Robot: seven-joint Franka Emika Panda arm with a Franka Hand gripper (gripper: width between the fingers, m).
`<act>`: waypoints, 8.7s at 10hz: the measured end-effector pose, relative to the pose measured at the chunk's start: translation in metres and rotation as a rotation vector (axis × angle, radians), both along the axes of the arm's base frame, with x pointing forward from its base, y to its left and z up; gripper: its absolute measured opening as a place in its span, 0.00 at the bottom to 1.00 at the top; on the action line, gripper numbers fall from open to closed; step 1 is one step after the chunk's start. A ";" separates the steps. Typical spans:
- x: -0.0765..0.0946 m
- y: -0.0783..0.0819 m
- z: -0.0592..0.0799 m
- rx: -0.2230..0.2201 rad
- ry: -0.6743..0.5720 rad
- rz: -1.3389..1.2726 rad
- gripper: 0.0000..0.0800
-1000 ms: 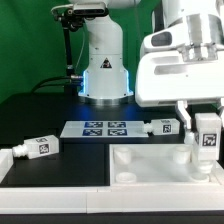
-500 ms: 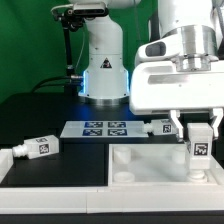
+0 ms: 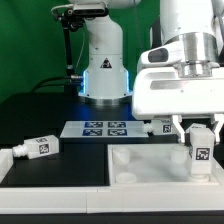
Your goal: Assemble one leg
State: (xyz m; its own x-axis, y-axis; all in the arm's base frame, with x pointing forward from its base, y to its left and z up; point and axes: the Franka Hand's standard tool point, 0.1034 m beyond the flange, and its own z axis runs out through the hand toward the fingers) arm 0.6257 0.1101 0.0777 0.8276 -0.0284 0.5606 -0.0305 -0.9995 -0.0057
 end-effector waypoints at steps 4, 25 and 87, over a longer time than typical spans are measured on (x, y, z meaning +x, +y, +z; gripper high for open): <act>0.000 0.001 0.000 0.008 0.031 0.000 0.55; 0.017 -0.001 0.010 0.445 0.559 -1.121 0.36; 0.011 -0.006 -0.005 0.219 0.562 -0.489 0.81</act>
Offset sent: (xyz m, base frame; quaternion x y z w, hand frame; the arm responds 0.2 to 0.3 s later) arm 0.0000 0.0000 0.0000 0.0000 0.0000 0.0000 1.0000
